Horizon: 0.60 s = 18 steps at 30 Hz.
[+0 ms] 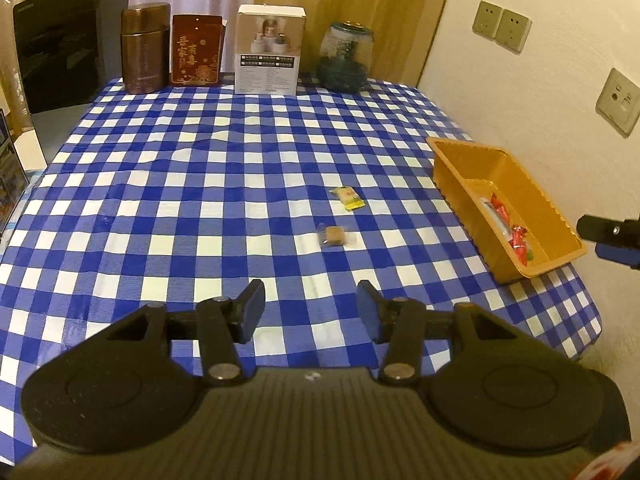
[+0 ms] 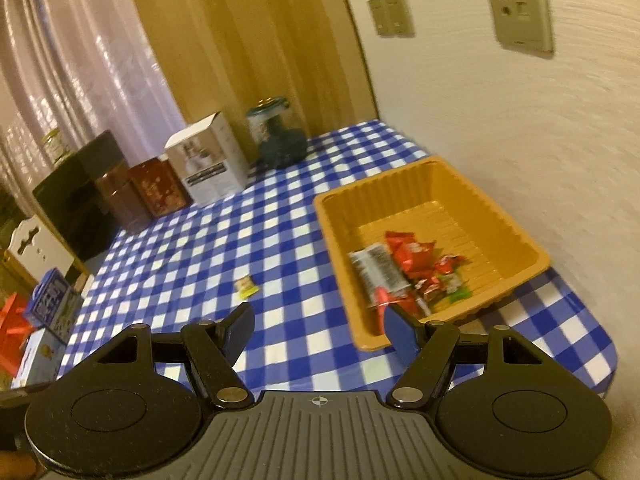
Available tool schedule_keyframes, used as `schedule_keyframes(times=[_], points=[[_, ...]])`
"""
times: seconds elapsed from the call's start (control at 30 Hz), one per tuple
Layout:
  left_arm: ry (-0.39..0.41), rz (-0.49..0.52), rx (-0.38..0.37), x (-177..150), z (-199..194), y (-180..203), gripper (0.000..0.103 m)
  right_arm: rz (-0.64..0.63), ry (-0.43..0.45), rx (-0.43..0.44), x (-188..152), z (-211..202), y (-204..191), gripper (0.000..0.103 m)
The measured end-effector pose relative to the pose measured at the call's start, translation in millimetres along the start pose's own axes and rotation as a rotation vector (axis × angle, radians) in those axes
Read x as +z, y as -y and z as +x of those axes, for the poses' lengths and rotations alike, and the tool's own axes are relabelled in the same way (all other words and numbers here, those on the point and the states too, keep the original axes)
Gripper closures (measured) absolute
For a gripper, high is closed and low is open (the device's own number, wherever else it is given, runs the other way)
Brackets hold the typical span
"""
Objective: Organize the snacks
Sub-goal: 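Withdraw both open tools from the tray toward the remaining snacks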
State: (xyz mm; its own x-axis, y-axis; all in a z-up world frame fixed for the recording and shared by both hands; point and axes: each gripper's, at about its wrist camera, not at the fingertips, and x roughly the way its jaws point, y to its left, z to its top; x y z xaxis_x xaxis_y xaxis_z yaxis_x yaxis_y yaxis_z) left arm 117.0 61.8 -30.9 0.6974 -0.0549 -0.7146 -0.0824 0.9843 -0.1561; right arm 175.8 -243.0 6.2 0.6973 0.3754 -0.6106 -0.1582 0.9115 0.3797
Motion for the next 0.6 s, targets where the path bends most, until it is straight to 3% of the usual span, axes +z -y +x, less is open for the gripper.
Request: schedule_keyframes(times=[0.23, 0.6], points=[[-0.006, 0.037, -0.036, 0.9, 12.9, 0.2, 0.057, -0.042, -0.028, 0.015, -6.9, 15.0, -18.4, 0.032], [-0.029, 0.327, -0.112, 12.0, 69.5, 11.0, 0.057, -0.082, -0.073, 0.036, -17.1, 62.1, -33.7, 0.032]])
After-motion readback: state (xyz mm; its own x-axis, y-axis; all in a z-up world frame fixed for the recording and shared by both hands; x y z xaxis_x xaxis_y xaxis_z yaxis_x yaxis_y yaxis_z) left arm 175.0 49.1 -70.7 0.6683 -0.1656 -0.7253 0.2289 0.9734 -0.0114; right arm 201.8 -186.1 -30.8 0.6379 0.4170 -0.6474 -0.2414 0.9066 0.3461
